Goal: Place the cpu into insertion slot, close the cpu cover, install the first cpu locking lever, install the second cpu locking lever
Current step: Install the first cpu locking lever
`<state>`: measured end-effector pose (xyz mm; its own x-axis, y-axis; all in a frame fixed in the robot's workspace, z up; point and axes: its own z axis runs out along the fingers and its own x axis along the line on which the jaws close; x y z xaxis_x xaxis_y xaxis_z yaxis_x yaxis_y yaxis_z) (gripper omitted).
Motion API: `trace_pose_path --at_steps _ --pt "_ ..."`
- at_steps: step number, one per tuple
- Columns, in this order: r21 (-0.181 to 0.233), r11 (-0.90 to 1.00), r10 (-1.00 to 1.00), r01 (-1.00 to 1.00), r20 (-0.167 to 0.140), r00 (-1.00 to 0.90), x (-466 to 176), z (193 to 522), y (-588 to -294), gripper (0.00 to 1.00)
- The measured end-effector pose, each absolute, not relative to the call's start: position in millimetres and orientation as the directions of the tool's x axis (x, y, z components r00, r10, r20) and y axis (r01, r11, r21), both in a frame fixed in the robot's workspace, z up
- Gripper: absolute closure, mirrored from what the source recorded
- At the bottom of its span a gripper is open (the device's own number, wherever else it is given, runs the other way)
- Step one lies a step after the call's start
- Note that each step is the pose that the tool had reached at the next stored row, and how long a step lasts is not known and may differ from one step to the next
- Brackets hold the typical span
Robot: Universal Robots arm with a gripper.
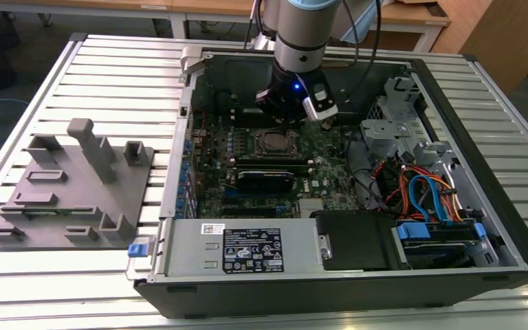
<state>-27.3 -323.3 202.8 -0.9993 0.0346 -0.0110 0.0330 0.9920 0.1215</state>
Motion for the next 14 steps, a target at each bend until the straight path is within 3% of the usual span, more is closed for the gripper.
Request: trace_pose_path --at_steps 14 --pt "0.122 0.992 0.035 0.033 -0.011 -0.999 -27.3 210.3 -323.3 0.89"
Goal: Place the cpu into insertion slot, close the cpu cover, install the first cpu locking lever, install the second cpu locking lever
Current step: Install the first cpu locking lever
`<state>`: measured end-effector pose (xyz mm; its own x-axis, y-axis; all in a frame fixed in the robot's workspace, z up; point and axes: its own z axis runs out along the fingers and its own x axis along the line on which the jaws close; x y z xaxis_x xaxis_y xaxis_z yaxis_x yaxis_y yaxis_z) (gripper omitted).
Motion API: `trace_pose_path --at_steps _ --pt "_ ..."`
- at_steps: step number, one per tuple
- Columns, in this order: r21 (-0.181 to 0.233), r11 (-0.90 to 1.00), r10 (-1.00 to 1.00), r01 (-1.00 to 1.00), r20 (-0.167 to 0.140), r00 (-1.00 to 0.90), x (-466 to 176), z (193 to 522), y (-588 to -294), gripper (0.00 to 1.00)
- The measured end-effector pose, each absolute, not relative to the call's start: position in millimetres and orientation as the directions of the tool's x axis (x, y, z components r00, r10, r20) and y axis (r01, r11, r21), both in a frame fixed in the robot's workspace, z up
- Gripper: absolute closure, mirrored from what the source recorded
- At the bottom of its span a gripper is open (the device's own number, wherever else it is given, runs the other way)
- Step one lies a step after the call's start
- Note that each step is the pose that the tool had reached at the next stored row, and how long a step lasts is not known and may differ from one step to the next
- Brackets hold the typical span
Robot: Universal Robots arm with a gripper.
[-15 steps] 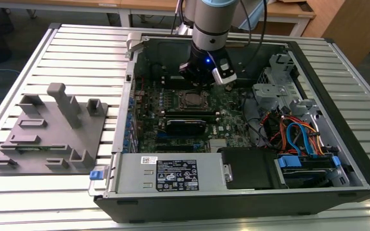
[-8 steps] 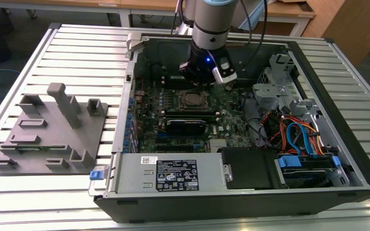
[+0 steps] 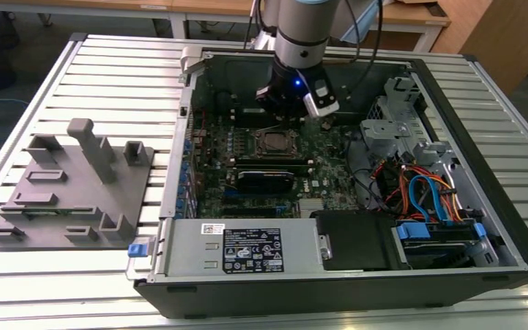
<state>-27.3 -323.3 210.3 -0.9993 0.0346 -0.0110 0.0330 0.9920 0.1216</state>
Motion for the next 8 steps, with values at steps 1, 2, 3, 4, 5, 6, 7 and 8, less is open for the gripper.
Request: trace_pose_path --at_steps 1,2,3,4,5,6,7,8 --pt "0.122 0.992 0.035 0.033 -0.011 -0.999 -27.3 210.9 -323.3 0.89" --pt "0.122 0.992 0.035 0.033 -0.011 -0.999 -27.3 211.0 -323.3 0.89" --pt "0.122 0.992 0.034 0.033 -0.011 -0.999 -27.4 211.0 -323.3 0.89" --pt "0.122 0.992 0.034 0.033 -0.011 -0.999 -27.8 211.0 -323.3 0.89" --pt "0.122 0.992 0.034 0.033 -0.012 -0.999 -28.3 211.1 -323.3 0.89" --pt "0.122 0.992 0.035 0.033 -0.012 -0.999 -29.2 211.1 -323.3 0.89" --pt "0.122 0.992 0.034 0.033 -0.012 -0.999 -30.6 211.1 -323.3 0.89" --pt "0.122 0.992 0.034 0.033 -0.013 -0.999 -31.8 211.1 -323.3 0.89"
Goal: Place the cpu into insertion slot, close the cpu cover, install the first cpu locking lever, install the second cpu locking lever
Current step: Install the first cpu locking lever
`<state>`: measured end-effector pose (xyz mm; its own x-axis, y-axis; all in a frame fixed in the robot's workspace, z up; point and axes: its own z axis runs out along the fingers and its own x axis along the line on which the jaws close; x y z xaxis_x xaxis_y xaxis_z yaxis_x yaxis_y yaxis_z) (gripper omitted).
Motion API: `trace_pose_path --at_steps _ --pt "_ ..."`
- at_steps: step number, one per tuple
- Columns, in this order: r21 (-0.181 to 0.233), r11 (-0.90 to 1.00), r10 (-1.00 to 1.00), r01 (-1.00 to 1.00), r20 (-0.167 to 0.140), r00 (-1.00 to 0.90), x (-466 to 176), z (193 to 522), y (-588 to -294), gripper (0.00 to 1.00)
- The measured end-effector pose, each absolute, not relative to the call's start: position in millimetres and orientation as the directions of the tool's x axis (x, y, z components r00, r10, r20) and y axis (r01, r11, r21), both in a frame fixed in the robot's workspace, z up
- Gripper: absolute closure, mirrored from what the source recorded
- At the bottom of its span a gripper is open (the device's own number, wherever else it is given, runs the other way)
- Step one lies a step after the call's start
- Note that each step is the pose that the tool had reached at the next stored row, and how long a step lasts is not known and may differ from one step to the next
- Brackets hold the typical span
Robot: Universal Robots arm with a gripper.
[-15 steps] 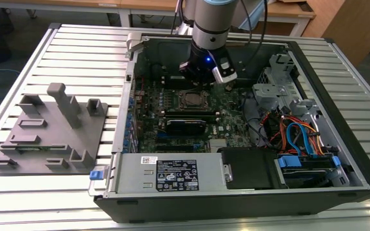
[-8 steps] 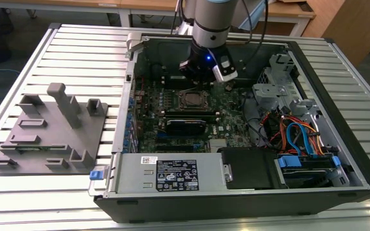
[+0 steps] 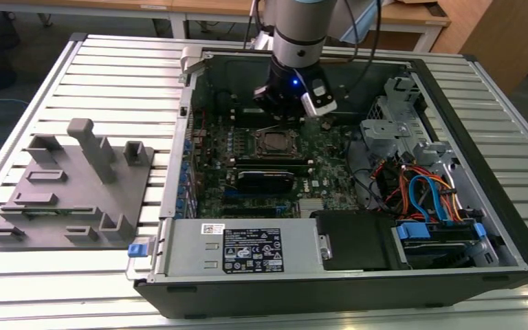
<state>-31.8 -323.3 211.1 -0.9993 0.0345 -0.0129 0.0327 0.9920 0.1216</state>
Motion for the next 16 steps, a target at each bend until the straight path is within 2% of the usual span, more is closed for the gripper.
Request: trace_pose_path --at_steps 16 --pt "0.122 0.992 0.035 0.032 -0.019 -0.999 -38.4 217.6 -323.3 0.89"
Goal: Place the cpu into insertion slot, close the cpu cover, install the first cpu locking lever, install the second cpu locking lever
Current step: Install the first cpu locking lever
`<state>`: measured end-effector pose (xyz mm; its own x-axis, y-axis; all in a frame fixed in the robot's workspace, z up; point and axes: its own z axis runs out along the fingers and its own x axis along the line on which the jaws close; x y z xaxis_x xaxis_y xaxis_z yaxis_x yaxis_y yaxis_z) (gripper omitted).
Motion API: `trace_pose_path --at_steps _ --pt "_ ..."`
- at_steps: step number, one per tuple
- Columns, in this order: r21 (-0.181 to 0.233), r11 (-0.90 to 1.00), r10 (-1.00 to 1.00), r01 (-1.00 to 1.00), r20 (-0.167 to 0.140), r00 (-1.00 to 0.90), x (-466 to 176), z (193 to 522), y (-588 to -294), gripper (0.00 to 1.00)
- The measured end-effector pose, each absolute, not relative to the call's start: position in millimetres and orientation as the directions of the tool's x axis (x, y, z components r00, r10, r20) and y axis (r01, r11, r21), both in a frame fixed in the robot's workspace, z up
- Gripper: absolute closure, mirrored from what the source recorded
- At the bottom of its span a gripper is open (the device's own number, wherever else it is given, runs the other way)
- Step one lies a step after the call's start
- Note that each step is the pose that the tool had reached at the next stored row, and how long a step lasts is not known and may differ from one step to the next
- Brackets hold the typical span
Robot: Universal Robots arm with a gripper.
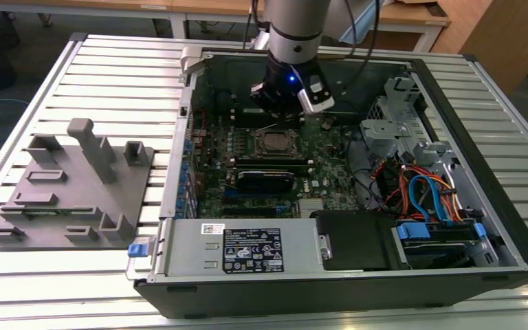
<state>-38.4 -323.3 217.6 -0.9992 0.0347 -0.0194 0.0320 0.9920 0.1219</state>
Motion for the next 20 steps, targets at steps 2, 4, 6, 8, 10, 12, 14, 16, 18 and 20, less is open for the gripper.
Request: trace_pose_path --at_steps 2,4,6,8,10,12,14,16,18,20 --pt "0.122 0.992 0.035 0.032 -0.021 -0.999 -41.0 217.6 -323.3 0.89" --pt "0.122 0.992 0.035 0.031 -0.023 -0.999 -43.2 217.6 -323.3 0.89" --pt "0.122 0.992 0.035 0.031 -0.024 -0.999 -45.1 217.6 -323.3 0.89" --pt "0.122 0.992 0.035 0.031 -0.025 -0.999 -46.8 217.6 -323.3 0.89" --pt "0.122 0.992 0.035 0.031 -0.026 -0.999 -48.1 217.5 -323.3 0.89" --pt "0.122 0.992 0.035 0.031 -0.026 -0.999 -49.3 217.6 -323.3 0.89" --pt "0.122 0.992 0.035 0.031 -0.027 -0.999 -50.5 217.6 -323.3 0.89" --pt "0.122 0.992 0.035 0.031 -0.027 -0.999 -51.4 217.6 -323.3 0.89" --pt "0.122 0.992 0.035 0.032 -0.028 -0.999 -51.9 217.6 -323.3 0.89" --pt "0.122 0.992 0.037 0.033 -0.028 -0.999 -52.4 218.2 -323.4 0.89"
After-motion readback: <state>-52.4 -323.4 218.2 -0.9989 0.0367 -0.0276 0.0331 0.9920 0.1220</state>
